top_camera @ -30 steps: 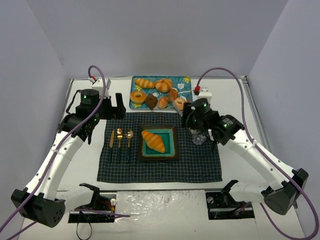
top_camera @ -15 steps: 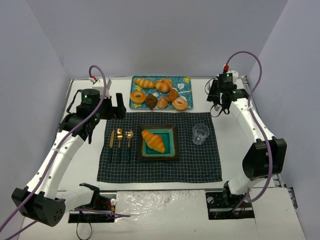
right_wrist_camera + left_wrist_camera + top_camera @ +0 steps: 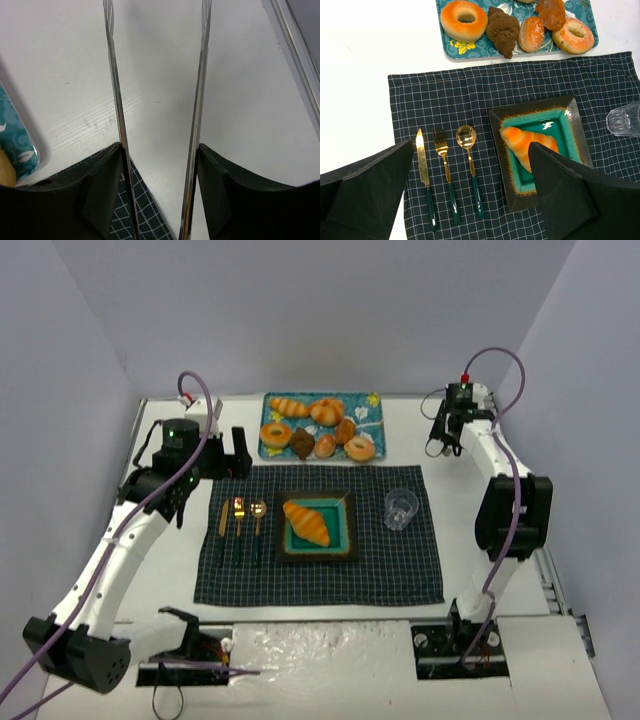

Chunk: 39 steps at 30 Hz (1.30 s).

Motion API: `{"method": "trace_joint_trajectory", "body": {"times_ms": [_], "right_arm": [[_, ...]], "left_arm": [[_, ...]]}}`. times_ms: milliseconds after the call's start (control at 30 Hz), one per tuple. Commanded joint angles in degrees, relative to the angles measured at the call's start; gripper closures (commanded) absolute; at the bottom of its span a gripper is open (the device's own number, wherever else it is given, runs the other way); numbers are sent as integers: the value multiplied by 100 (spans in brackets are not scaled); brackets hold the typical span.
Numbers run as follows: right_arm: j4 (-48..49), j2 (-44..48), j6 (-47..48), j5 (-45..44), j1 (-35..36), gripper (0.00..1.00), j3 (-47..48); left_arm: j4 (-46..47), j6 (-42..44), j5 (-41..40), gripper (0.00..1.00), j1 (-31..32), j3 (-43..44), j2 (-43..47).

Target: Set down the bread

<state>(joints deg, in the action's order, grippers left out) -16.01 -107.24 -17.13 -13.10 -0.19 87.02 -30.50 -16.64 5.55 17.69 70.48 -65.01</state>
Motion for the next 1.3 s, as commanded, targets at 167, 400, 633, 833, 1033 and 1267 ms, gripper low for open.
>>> {"method": "trace_joint_trajectory", "body": {"times_ms": [167,400,633,833,1033,1267], "right_arm": [[801,-482,219,-158,-351,40,79],[1052,-814,198,159,-517,35,-132],[1017,-1048,114,203,-448,33,-229],[940,-1174,33,164,-412,29,-310],[895,-1066,-12,65,-412,26,-352],[812,-673,8,-123,-359,21,-363]], "left_arm": [[422,30,43,3,50,80,112],[425,33,28,3,50,83,103],[413,38,8,3,50,89,94],[413,38,25,3,50,80,112],[413,38,25,3,50,86,112],[413,32,23,3,50,78,90]]}}
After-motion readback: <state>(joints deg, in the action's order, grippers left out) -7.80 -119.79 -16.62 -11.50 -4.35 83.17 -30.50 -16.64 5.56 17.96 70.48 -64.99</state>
